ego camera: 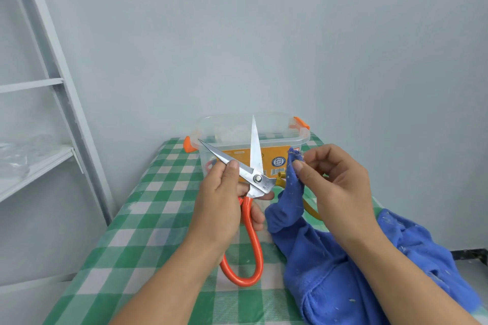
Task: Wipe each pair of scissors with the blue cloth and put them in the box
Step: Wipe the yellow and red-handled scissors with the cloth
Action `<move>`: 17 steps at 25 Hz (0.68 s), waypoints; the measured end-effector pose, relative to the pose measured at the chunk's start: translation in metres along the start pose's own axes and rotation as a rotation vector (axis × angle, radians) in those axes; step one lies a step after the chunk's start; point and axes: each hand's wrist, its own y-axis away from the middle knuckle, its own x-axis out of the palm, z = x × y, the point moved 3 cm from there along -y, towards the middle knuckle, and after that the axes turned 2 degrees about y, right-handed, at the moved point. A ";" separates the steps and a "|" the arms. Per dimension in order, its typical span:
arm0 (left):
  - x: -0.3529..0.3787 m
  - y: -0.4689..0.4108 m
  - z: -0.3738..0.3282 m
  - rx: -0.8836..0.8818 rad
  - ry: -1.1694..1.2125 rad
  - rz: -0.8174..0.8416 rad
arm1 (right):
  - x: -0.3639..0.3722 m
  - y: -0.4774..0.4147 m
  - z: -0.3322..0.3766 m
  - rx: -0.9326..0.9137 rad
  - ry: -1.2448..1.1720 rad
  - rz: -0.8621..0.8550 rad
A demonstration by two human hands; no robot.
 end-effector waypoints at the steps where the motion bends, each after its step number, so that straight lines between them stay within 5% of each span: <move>1: -0.001 0.000 0.000 -0.011 0.010 0.003 | 0.001 0.001 0.001 -0.016 0.006 0.028; 9: -0.002 0.000 0.000 -0.038 0.030 0.012 | 0.000 0.006 0.001 -0.191 0.284 0.194; 17: 0.002 0.000 0.007 0.012 0.000 0.061 | 0.006 0.002 -0.001 -0.191 0.327 0.160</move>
